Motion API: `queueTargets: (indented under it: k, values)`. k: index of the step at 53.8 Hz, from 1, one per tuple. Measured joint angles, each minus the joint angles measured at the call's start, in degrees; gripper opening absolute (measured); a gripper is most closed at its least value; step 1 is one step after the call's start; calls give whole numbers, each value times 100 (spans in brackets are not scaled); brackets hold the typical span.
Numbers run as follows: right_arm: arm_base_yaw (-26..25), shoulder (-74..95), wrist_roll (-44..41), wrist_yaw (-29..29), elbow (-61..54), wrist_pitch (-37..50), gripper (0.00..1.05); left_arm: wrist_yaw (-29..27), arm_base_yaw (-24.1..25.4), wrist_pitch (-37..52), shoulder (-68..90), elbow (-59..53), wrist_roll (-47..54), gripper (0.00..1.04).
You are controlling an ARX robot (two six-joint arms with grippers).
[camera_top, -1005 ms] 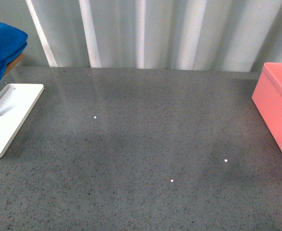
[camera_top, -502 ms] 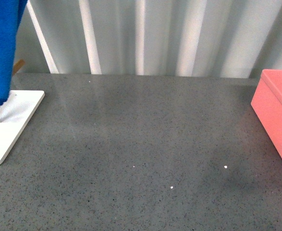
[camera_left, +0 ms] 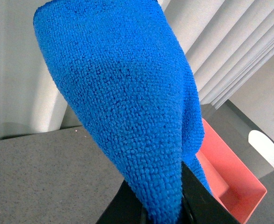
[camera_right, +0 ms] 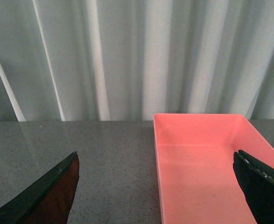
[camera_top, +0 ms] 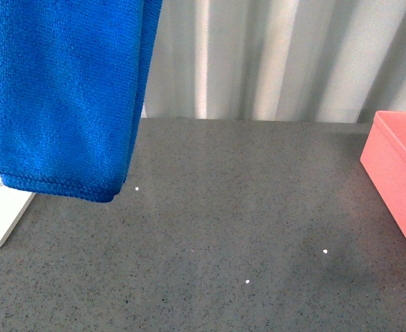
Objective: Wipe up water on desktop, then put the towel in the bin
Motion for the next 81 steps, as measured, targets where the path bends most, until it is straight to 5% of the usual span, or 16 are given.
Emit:
queueTargets:
  k: [3, 10, 14, 18, 25, 37, 81]
  values:
    - [-22, 26, -11, -116, 7, -24, 98, -37, -81, 90, -37, -98, -42, 6]
    - [-713, 1725, -785, -3410, 509, -374, 98, -210, -260, 52, -68, -184, -13, 6]
    - [-614, 3134, -966, -5049, 555, 669, 98, -175, -321, 50, -76, -186, -9, 6]
    - [-380, 4463, -772, -5707, 654, 2006, 98, -199, -319, 48, -76, -192, -9, 6]
    - [348, 6579, -376, -5329, 1191, 4107, 98, -234, -299, 48, -87, -192, -9, 6]
    - [1246, 8301, 612, -5112, 2271, 5394, 98, -234, -299, 46, -92, -192, -9, 6]
    - [2911, 10655, 1543, -4210, 5219, 5167, 98, -234, -299, 46, -94, -192, -9, 6]
